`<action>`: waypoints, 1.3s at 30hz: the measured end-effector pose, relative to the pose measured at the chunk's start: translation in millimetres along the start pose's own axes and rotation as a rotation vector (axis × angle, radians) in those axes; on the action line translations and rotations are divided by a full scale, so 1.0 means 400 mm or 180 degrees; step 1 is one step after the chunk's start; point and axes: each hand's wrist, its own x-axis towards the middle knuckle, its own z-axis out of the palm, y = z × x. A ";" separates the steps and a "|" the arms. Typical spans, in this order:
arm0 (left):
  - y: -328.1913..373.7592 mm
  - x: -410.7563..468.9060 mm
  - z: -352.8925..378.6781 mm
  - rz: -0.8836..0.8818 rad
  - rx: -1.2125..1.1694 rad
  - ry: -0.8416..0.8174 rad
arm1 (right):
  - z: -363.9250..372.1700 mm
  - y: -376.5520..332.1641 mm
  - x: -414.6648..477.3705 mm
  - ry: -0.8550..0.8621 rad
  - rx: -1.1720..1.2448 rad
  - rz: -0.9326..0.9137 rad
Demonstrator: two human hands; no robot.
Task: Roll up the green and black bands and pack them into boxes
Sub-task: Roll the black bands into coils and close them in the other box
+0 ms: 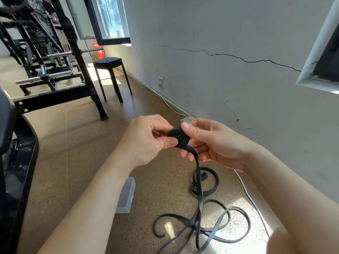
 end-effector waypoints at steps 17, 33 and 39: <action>0.001 -0.008 0.022 -0.0249 -0.1290 -0.0157 | -0.007 -0.010 -0.007 -0.0167 0.0438 -0.0164; -0.008 -0.013 0.026 -0.0596 -0.1744 -0.0350 | -0.005 -0.006 -0.003 -0.0012 0.0607 -0.0187; 0.004 -0.010 0.055 -0.0478 -0.2390 -0.0120 | -0.002 -0.005 -0.002 -0.0058 0.0860 -0.0247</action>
